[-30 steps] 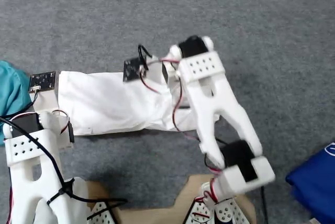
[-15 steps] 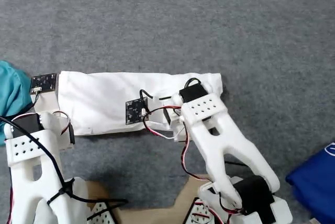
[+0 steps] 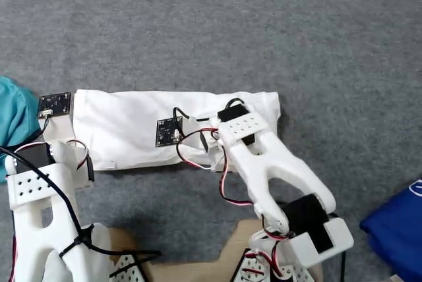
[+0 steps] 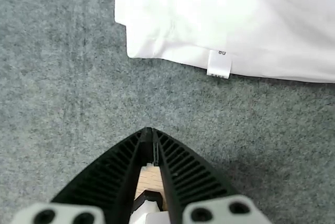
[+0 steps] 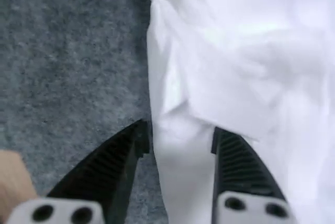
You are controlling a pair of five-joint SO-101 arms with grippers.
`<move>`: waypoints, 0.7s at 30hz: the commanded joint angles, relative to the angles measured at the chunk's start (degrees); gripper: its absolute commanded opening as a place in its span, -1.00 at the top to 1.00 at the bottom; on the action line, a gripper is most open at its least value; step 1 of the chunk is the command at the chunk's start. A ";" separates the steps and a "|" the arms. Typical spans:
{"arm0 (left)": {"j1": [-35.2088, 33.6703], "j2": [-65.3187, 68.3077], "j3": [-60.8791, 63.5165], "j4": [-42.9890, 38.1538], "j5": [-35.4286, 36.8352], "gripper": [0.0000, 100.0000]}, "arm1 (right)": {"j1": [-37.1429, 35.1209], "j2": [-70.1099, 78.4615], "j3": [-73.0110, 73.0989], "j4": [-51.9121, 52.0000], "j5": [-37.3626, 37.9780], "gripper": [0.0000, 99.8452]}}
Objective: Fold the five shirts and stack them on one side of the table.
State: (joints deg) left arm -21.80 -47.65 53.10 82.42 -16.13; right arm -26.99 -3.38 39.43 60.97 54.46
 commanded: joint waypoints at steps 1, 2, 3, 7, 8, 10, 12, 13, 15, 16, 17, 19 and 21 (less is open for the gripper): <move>-0.44 -0.66 -0.09 0.18 0.18 0.96 | -0.40 0.13 -3.21 -0.79 -1.41 0.80; -0.44 -0.66 -0.09 0.18 0.18 0.96 | -0.40 0.13 -3.82 -0.79 -2.02 0.86; -0.44 -0.66 -0.09 0.18 0.18 0.96 | -0.40 0.13 -4.35 -0.79 -2.29 0.92; -0.44 -0.66 -0.09 0.18 0.18 0.96 | -0.40 0.13 -5.93 -0.79 -2.29 0.98; -0.44 -0.66 -0.09 0.18 0.18 0.96 | -0.31 0.22 -6.20 -0.79 -2.37 0.98; -0.44 -0.66 -0.09 0.18 0.18 0.96 | -0.31 0.48 -6.90 -0.79 -2.37 0.98; -0.44 -0.66 -0.09 0.18 0.18 0.96 | -0.31 0.48 -7.52 -0.79 -2.37 0.98; -0.44 -0.66 -0.09 0.18 0.18 0.96 | -0.31 0.31 -7.87 -0.79 -2.37 0.98; -0.44 -0.66 -0.09 0.18 0.18 0.96 | -0.22 0.31 -9.19 -0.70 -2.37 0.98; -0.44 -0.66 -0.09 0.18 0.18 0.96 | -0.22 0.31 -9.89 -0.70 -2.37 0.98; -0.44 -0.66 -0.09 0.26 0.18 0.96 | -0.22 0.48 -10.68 -0.70 -2.37 0.98; -0.44 -0.66 -0.09 0.26 0.18 0.96 | -0.22 0.57 -12.62 0.18 -2.37 0.98; -0.44 -0.66 -0.09 0.26 0.18 0.96 | -0.22 0.57 -14.99 1.23 -2.37 0.98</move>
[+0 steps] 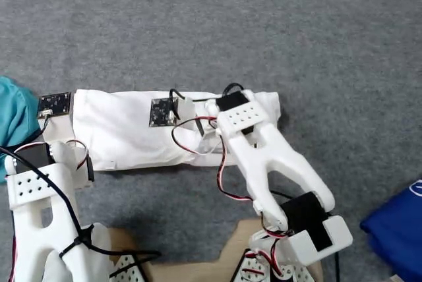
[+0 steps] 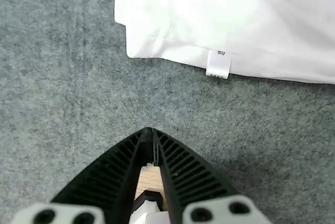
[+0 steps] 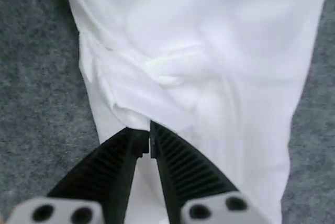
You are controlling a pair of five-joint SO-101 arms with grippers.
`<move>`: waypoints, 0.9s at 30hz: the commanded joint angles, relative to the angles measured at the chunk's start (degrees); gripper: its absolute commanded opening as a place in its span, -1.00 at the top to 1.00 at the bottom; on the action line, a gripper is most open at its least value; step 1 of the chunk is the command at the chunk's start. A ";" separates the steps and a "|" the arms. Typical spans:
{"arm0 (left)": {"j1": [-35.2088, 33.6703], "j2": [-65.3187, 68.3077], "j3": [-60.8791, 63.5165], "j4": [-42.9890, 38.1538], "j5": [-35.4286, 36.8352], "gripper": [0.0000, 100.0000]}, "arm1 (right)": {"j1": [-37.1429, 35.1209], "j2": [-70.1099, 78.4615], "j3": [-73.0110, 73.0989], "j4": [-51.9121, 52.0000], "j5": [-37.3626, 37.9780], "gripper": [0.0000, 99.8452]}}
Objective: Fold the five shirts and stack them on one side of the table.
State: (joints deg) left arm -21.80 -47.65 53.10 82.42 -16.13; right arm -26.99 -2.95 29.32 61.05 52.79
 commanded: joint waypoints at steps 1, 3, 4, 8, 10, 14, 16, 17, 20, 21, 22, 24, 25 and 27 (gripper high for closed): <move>-0.44 -0.66 -0.09 0.26 0.09 0.96 | -0.22 0.22 -6.02 1.49 -0.70 0.98; -0.44 -0.66 -0.09 0.26 0.09 0.96 | -0.22 0.22 -8.04 1.67 -0.70 0.98; -0.44 -0.66 -0.09 0.26 0.09 0.96 | -0.22 0.31 -8.75 1.58 -0.53 0.98; -0.44 -0.66 -0.09 0.35 0.09 0.96 | -0.22 4.44 -13.14 1.58 -0.44 0.98; -0.44 -0.66 -0.09 0.35 0.09 0.96 | -0.22 8.48 -16.48 1.67 -0.44 0.98; -0.44 -0.66 -0.09 0.35 0.09 0.96 | -0.31 16.40 -25.80 4.04 -0.44 0.98; -0.44 -0.66 -0.09 0.35 0.09 0.96 | -0.31 19.65 -31.78 6.68 -0.44 0.98; -0.44 -0.66 -0.09 0.35 0.09 0.96 | -0.31 21.23 -34.68 8.26 -0.44 0.98; -0.44 -0.66 -0.09 0.35 0.09 0.96 | -0.31 25.36 -42.24 12.31 -0.26 0.98; -0.44 -0.66 -0.09 0.35 0.09 0.96 | -0.31 26.77 -44.09 13.19 -0.26 0.97; -0.44 -0.66 -0.09 0.35 0.09 0.96 | -0.31 28.09 -45.58 13.98 -0.26 0.95; -0.44 -0.66 -0.09 0.35 0.09 0.96 | -0.31 30.46 -47.96 15.56 -0.26 0.81; -0.44 -0.66 -0.09 0.35 0.09 0.96 | -0.22 31.34 -48.84 16.35 -0.26 0.73; -0.44 -0.66 -0.09 0.35 0.09 0.96 | 0.31 32.04 -49.89 17.49 -0.35 0.60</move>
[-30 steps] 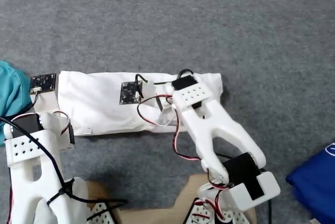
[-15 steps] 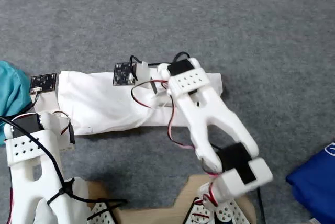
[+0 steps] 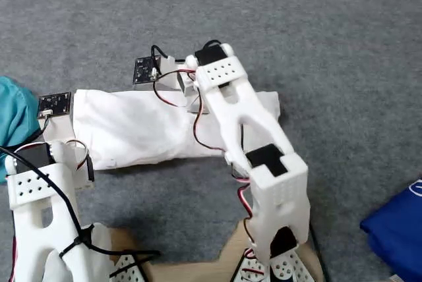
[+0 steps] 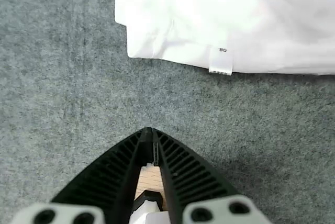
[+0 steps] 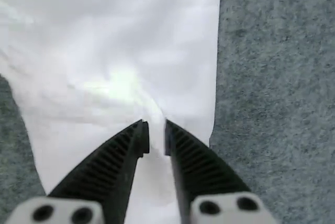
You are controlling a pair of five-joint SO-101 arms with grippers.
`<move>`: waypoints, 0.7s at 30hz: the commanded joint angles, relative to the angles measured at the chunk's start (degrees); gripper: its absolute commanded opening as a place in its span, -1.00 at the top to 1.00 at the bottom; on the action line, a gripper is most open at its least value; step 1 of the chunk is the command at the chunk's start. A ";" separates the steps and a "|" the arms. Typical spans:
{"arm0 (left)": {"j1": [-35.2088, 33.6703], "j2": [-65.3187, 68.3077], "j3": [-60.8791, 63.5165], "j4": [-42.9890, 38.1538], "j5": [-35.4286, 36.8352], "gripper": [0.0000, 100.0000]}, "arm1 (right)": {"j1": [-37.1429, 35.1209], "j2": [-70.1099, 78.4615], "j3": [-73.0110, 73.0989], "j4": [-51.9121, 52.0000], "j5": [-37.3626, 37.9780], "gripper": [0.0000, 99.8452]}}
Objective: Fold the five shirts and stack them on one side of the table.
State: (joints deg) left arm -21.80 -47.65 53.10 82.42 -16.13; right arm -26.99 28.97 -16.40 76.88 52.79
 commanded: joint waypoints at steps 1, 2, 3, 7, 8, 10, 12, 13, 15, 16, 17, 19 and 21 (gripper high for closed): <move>-0.44 -0.66 -0.09 0.35 0.09 0.96 | 0.66 0.13 -4.62 1.85 -0.62 0.56; -0.44 -0.66 -0.09 0.35 0.09 0.96 | 0.92 0.13 -4.88 2.11 -0.70 0.54; -0.44 -0.66 -0.09 0.35 0.09 0.96 | 1.63 0.04 -5.49 2.81 -0.79 0.54; -0.53 -0.66 -0.09 0.35 0.09 0.96 | 4.35 -1.54 -9.54 8.62 -4.04 0.55; -0.53 -0.66 -0.09 0.35 0.09 0.96 | 4.88 -2.42 -10.24 10.55 -4.40 0.55; -0.53 -0.66 -0.09 0.26 0.09 0.96 | 5.67 -4.79 -10.15 13.89 -4.66 0.63; -0.53 -0.66 -0.18 0.09 0.09 0.96 | 5.93 -7.16 -8.48 15.74 -4.66 0.78; -0.53 -0.66 -0.35 0.09 0.18 0.96 | 5.93 -8.48 -7.16 16.44 -4.75 0.87; -0.44 -0.66 -0.70 0.09 0.35 0.96 | 5.93 -11.03 -3.91 16.79 -6.86 1.00; -0.44 -0.57 -0.70 0.00 0.35 0.96 | 5.76 -12.44 -2.24 16.70 -8.00 0.97; -0.44 -0.57 -0.79 -0.09 0.35 0.96 | 5.67 -13.67 -0.48 16.53 -8.70 0.97; -0.44 -0.57 -1.05 -0.44 0.35 0.96 | 5.67 -15.78 3.38 14.95 -9.49 0.99; -0.44 -0.57 -1.49 -0.35 0.44 0.96 | 6.11 -17.01 7.60 11.16 -10.46 0.99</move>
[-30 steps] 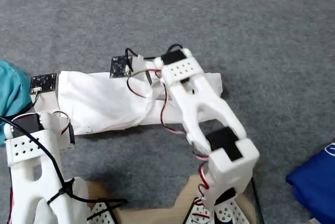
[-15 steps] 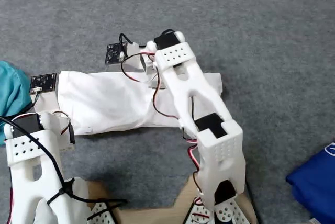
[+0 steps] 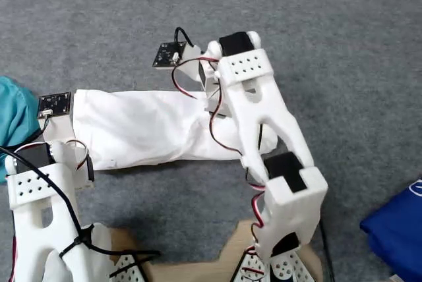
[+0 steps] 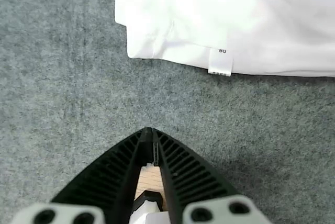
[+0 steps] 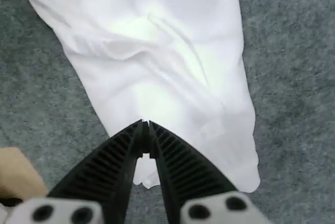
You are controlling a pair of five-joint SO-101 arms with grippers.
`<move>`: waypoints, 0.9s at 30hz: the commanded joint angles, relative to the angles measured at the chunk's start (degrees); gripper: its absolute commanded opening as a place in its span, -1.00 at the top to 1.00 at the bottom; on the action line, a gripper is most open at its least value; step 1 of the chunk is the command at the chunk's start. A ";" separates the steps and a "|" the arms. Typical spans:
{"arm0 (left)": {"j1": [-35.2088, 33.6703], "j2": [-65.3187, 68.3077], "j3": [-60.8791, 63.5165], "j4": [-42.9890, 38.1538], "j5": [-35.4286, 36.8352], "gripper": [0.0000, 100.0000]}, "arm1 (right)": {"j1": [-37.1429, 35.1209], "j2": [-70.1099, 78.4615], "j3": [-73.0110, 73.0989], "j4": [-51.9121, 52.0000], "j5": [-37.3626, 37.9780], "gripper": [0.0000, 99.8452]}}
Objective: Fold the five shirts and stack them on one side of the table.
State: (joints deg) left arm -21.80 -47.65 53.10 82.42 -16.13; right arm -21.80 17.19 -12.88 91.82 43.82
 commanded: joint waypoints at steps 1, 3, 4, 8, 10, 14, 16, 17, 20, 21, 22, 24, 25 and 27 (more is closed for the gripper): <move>-0.35 -0.57 -1.93 -0.26 0.44 0.96 | 1.89 -5.58 6.37 -6.07 -1.85 0.99; 0.09 -0.57 -3.43 -0.26 0.44 0.96 | 3.82 -5.67 10.42 -10.37 -2.20 0.99; 0.18 -0.57 -4.66 -0.26 0.44 0.96 | 4.79 -5.67 11.91 -12.04 -2.55 0.99; 3.34 -0.40 -11.16 -0.35 0.44 0.96 | 7.69 -5.67 14.73 -17.67 -5.19 0.99; 7.91 -0.31 -13.63 -0.62 0.44 0.96 | 7.87 -5.58 14.81 -19.69 -6.42 0.99; 14.77 4.09 -14.33 -8.79 1.41 0.96 | 7.78 -5.49 15.08 -23.82 -8.26 0.99; 15.38 9.45 -14.42 -13.71 2.81 0.96 | 7.96 -4.70 14.99 -25.32 -9.58 0.99; 15.38 12.79 -14.68 -16.09 3.25 0.96 | 8.04 -3.91 14.90 -26.29 -9.93 0.99; 14.15 22.81 -17.05 -23.30 3.25 0.96 | 8.04 -0.04 14.90 -29.89 -10.46 0.99; 13.54 25.89 -18.81 -24.79 3.25 0.96 | 8.04 1.63 14.64 -30.95 -11.08 0.99; 12.92 28.79 -20.92 -25.76 3.25 0.96 | 8.04 3.03 14.55 -32.09 -11.52 0.99; 11.25 34.42 -25.41 -26.29 3.16 0.96 | 8.57 5.93 14.55 -34.29 -11.87 0.99; 10.55 37.14 -27.60 -26.20 3.16 0.96 | 8.66 7.08 14.55 -35.34 -11.69 0.99; 9.05 43.03 -31.03 -26.11 2.90 0.96 | 9.10 8.57 14.37 -37.10 -11.69 0.99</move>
State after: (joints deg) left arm -10.64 -10.99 28.84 57.27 -13.41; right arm -13.89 24.75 2.15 57.54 32.57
